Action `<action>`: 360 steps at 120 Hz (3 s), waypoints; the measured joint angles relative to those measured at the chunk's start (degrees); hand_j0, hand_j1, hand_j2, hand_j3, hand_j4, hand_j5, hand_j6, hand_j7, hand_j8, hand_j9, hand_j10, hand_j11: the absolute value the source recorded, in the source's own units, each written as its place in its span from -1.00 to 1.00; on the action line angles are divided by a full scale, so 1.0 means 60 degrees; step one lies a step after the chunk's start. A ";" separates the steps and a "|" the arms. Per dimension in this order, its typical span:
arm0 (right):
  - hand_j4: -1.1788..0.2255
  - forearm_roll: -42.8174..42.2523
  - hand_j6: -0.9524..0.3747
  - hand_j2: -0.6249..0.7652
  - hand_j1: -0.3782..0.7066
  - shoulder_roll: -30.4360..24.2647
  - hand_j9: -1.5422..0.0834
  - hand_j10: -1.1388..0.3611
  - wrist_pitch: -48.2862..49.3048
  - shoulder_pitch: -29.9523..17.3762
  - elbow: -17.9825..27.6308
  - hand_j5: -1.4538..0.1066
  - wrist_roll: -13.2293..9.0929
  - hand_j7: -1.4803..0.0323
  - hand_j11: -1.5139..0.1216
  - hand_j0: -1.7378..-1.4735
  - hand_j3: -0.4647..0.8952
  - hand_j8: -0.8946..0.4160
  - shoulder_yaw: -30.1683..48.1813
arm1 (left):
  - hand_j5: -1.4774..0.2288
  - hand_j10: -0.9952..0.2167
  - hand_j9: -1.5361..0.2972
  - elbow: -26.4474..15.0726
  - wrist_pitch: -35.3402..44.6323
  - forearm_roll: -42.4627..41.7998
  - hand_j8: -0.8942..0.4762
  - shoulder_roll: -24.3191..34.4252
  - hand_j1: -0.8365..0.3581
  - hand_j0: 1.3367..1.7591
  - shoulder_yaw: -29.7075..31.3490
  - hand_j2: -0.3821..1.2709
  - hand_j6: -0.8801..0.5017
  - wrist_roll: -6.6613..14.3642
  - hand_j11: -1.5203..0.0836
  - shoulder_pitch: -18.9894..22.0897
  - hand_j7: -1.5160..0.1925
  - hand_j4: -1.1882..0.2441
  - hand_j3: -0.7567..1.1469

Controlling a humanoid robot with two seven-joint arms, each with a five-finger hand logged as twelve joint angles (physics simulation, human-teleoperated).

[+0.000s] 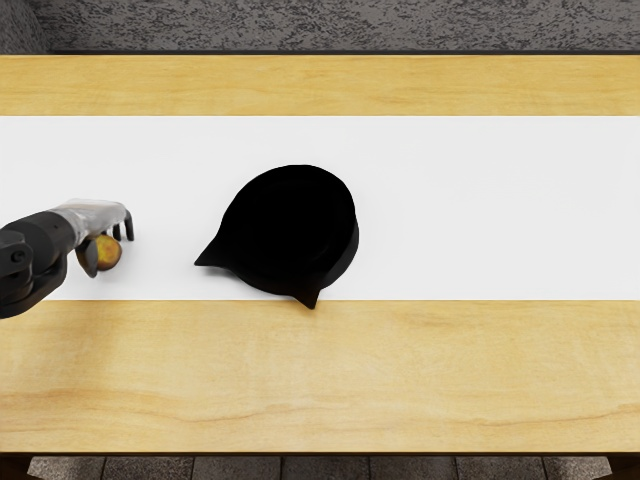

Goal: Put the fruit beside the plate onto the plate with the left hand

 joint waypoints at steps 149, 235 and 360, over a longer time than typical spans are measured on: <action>0.68 -0.0003 0.44 -0.10 -0.95 0.0000 0.90 0.52 0.0001 0.0004 0.0000 0.86 0.0000 0.96 0.85 -0.40 -0.32 0.37 -0.0001 | -0.53 -0.36 -0.44 -0.0050 -0.0021 -0.0896 -0.10 0.0478 -0.24 0.49 -0.0021 -0.12 -0.11 0.0002 -0.38 -0.0127 -0.47 -0.10 -0.20; 0.68 -0.0013 0.44 -0.10 -0.95 0.0000 0.90 0.52 0.0006 0.0008 0.0000 0.86 0.0000 0.96 0.85 -0.40 -0.32 0.37 -0.0044 | -0.61 -0.41 -0.48 -0.0085 -0.0050 -0.2250 -0.15 0.0361 -0.11 0.47 -0.0080 -0.22 -0.16 0.0011 -0.42 -0.2681 -0.57 -0.19 -0.20; 0.68 -0.0013 0.44 -0.10 -0.95 0.0000 0.90 0.52 0.0011 0.0014 0.0000 0.86 0.0000 0.96 0.85 -0.40 -0.32 0.37 -0.0060 | -0.66 -0.34 -0.50 -0.0086 -0.0046 -0.3572 -0.13 -0.3361 -0.17 0.48 -0.0026 -0.08 -0.18 0.0010 -0.43 -0.3634 -0.55 -0.36 -0.20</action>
